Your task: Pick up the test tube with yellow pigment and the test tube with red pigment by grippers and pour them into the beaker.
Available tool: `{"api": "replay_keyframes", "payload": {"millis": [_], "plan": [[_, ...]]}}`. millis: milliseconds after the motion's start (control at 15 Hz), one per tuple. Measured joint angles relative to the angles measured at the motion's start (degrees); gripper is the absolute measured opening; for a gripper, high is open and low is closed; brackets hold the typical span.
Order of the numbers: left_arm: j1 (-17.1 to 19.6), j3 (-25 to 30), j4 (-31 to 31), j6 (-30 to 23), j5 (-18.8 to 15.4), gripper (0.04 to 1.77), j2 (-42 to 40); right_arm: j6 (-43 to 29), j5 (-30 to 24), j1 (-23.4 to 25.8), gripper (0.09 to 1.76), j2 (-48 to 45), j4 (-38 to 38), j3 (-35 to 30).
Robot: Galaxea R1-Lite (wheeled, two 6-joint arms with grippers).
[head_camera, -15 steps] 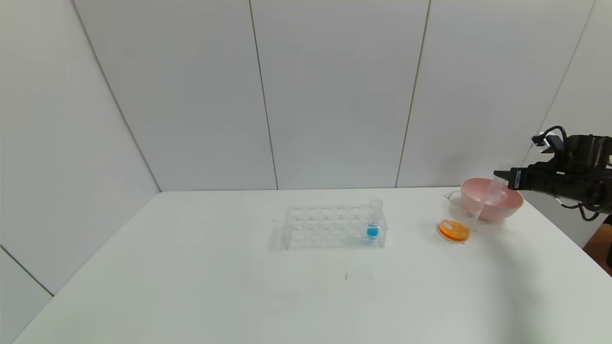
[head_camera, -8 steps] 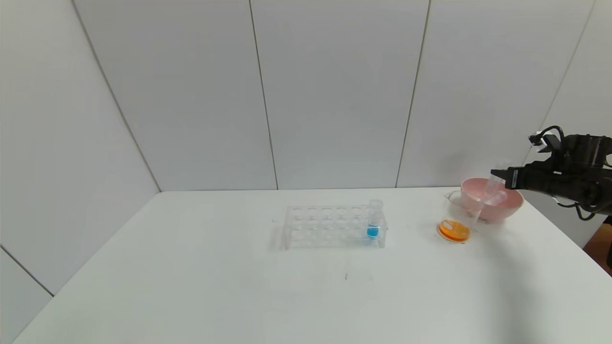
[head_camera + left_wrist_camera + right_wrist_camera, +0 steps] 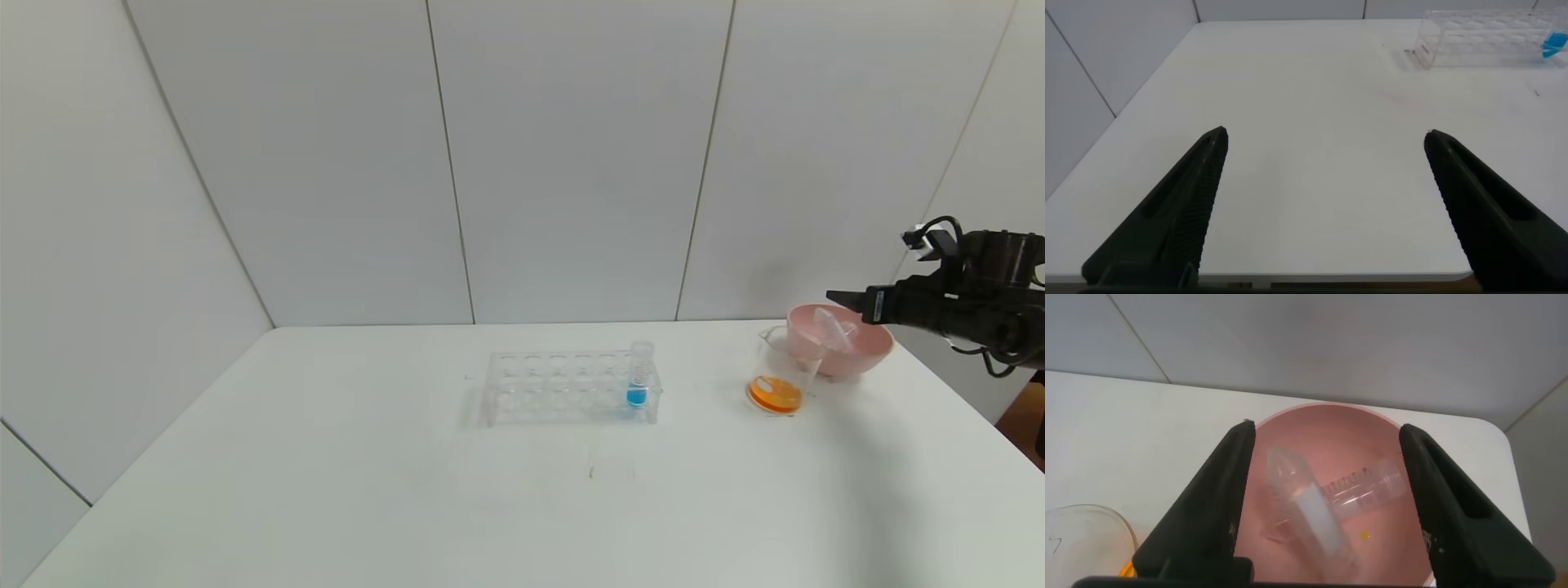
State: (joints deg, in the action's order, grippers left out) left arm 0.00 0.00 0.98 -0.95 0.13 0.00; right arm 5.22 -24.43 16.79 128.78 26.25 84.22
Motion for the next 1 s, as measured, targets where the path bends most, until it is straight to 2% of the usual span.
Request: {"api": "replay_keyframes", "payload": {"millis": [333,733,867,1000], "plan": [[0.00,0.00,0.00,0.00,0.02,1.72,0.00,0.02,0.02,0.30,1.48,0.00,1.04,-0.79],[0.00,0.00,0.00,0.00,0.02,1.72,0.00,-0.40,0.34,-0.12,1.60,-1.69,-0.02,-2.12],[0.00,0.00,0.00,0.00,0.02,1.72,0.00,-0.51,2.51,-1.33,1.63,-4.19,-0.90,-4.11],[0.00,0.00,0.00,0.00,0.02,1.72,0.00,-0.60,7.33,-3.49,1.65,-7.84,-3.21,-6.86]]}}
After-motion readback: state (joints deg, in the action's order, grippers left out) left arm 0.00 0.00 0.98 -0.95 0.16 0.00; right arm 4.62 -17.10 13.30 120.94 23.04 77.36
